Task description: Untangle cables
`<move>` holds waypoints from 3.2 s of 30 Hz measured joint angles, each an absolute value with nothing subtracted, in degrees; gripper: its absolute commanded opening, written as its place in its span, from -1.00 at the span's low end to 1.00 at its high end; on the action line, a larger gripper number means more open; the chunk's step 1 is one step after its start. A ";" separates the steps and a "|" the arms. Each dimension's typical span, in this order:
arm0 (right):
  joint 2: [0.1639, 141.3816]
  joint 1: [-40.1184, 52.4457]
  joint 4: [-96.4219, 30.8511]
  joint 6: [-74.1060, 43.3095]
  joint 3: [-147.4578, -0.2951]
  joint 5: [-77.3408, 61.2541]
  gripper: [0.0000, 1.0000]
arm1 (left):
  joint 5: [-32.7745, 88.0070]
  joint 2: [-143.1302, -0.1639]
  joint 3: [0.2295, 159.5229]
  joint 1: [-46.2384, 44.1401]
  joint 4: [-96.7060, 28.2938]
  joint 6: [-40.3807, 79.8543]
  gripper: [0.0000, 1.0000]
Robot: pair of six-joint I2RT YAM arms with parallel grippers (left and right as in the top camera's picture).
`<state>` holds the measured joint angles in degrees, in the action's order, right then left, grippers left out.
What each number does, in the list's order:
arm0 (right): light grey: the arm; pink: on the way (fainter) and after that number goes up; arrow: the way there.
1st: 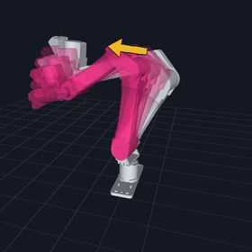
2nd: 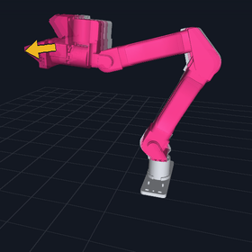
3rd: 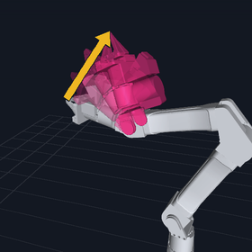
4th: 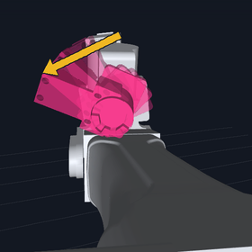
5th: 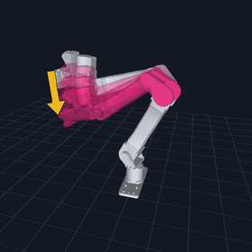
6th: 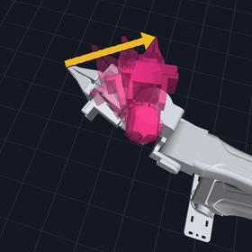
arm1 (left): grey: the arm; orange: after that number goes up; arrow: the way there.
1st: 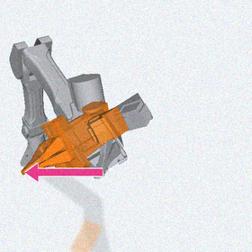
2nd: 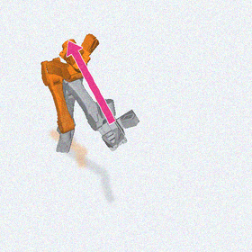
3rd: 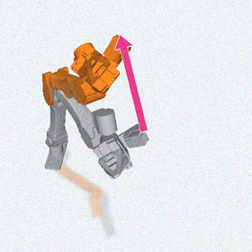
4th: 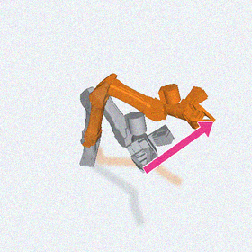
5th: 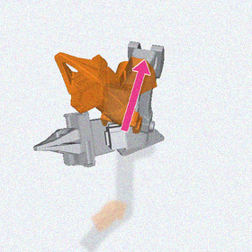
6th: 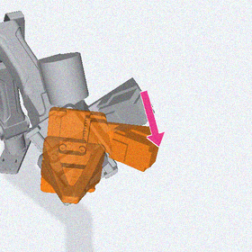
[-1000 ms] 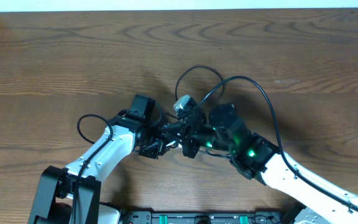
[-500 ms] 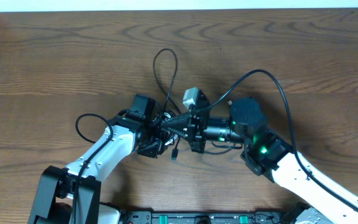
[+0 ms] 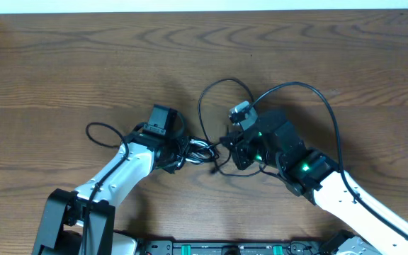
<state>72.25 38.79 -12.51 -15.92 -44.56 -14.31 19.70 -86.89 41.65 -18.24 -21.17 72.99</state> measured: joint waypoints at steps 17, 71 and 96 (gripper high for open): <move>72.25 38.74 -22.65 -15.88 -44.56 -22.44 0.29 | 27.66 -86.89 41.50 -15.05 -6.28 56.80 -0.30; 92.29 47.16 5.76 -24.29 -44.69 -16.56 -0.80 | 44.42 -86.89 41.47 -0.56 -17.58 82.35 -0.85; 99.57 47.22 -5.87 -50.83 -51.42 -13.69 -0.90 | 63.11 -88.03 38.68 9.39 -13.72 88.53 -0.84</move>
<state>99.57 47.22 -5.87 -50.83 -51.42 -13.69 63.11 -88.03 38.68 9.39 -13.72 88.53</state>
